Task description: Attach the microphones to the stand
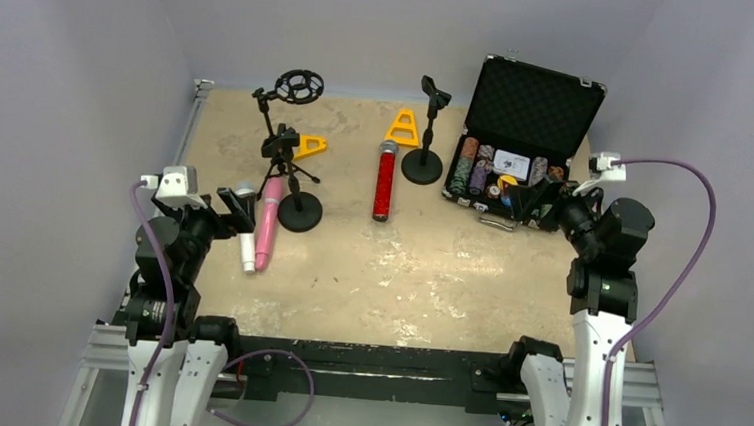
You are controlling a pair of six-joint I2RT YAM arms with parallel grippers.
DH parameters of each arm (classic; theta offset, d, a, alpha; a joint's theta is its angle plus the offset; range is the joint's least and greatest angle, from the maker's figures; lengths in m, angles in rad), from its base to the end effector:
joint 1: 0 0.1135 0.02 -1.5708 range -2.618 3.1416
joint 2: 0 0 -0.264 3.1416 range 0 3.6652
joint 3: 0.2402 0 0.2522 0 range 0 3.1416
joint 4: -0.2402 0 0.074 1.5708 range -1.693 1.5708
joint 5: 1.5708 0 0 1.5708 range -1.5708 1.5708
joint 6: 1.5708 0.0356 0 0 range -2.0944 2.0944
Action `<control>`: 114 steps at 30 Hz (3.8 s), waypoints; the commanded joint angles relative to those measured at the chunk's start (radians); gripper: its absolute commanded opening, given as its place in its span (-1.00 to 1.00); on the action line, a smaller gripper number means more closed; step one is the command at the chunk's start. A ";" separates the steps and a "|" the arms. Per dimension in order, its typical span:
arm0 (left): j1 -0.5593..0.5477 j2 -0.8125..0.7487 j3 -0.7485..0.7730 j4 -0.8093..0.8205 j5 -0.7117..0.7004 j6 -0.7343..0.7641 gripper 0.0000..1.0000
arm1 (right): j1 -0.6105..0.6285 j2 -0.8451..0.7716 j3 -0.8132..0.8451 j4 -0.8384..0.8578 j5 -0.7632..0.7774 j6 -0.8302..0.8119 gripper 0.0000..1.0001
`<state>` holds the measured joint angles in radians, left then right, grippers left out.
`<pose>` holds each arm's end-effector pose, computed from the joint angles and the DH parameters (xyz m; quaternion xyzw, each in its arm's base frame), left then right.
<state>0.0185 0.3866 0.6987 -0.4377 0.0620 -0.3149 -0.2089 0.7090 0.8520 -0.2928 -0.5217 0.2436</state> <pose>0.0989 -0.0004 0.3316 -0.1042 0.7427 -0.1206 0.6503 0.1575 -0.0153 0.3640 0.0004 0.7515 0.2064 0.6267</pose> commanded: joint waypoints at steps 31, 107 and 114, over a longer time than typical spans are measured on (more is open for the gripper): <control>-0.196 0.678 0.927 -0.595 0.067 0.078 0.94 | 0.075 -0.021 -0.084 -0.186 -0.605 -0.665 0.98; -0.905 1.315 1.354 -0.621 0.199 0.307 0.11 | 0.078 -0.032 -0.074 -0.238 -0.616 -0.724 0.98; -0.898 1.223 1.300 -0.570 0.192 0.252 0.56 | 0.077 -0.032 -0.073 -0.244 -0.617 -0.731 0.98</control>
<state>-0.8860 1.7164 2.0167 -1.0935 0.2642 -0.0231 -0.1371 0.6857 0.7383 -0.5240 -1.1187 -0.4683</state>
